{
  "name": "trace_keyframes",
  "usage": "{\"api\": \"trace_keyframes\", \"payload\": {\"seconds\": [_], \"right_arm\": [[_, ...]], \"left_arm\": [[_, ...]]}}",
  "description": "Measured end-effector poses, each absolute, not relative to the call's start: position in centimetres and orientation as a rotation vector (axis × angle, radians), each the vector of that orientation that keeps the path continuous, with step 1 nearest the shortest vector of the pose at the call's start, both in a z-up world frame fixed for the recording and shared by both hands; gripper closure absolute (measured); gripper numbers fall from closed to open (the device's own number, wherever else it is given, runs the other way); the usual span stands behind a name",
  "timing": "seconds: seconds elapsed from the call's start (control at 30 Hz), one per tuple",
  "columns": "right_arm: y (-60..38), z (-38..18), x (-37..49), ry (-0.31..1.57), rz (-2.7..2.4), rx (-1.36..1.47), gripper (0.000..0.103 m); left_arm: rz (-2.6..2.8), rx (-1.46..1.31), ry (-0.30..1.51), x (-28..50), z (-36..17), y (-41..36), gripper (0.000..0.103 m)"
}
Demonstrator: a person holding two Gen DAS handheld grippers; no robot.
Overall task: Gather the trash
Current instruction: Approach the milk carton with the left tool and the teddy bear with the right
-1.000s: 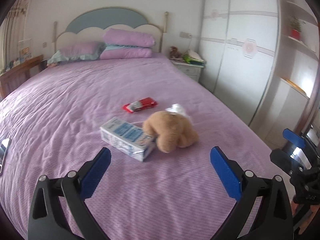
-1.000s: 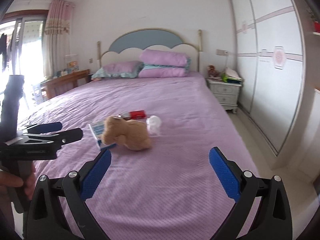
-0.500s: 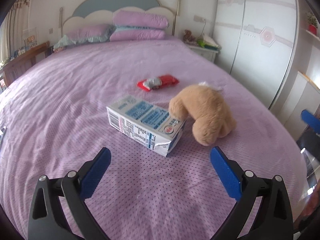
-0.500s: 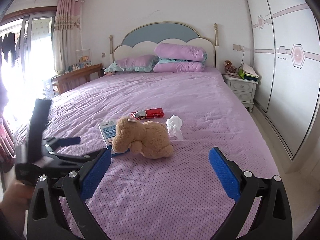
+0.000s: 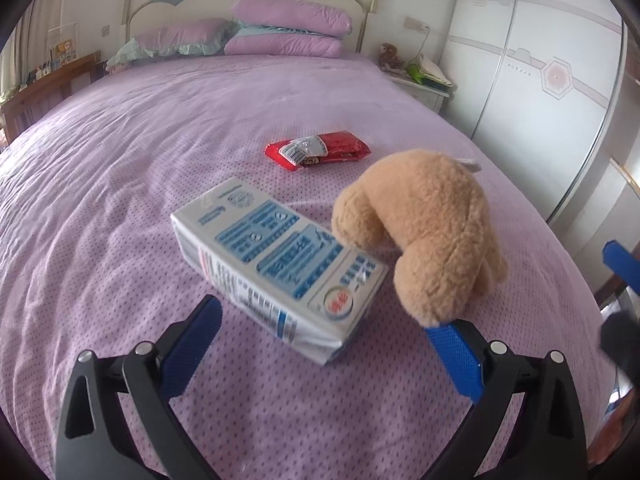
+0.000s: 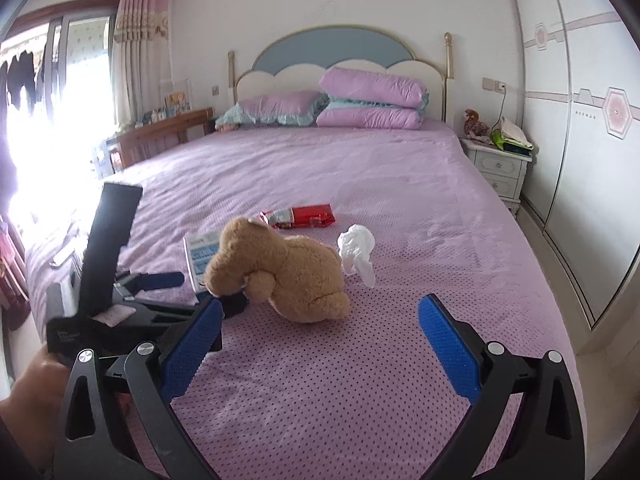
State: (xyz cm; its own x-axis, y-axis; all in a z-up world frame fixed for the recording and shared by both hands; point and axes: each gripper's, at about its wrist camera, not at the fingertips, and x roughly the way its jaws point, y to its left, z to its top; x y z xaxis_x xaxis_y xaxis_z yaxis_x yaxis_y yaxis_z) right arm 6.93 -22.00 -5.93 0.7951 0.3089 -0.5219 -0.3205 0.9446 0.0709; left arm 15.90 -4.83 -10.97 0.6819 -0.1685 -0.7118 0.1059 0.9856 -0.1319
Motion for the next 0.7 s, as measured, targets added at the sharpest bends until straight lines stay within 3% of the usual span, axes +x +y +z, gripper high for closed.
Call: {"api": "trace_keyframes", "payload": {"seconds": [0.43,0.7], "right_arm": [[-20.3,-6.9,11.3,0.636,0.39,-0.094,0.008],[-19.6,-7.3,13.1,0.678,0.424,-0.146,0.008]], "left_arm": [[-0.086,-0.127,0.834,18.0,-11.5,-4.2,0.011],[-0.088,-0.139,0.829,17.7,-11.4,-3.0,0.029]]}}
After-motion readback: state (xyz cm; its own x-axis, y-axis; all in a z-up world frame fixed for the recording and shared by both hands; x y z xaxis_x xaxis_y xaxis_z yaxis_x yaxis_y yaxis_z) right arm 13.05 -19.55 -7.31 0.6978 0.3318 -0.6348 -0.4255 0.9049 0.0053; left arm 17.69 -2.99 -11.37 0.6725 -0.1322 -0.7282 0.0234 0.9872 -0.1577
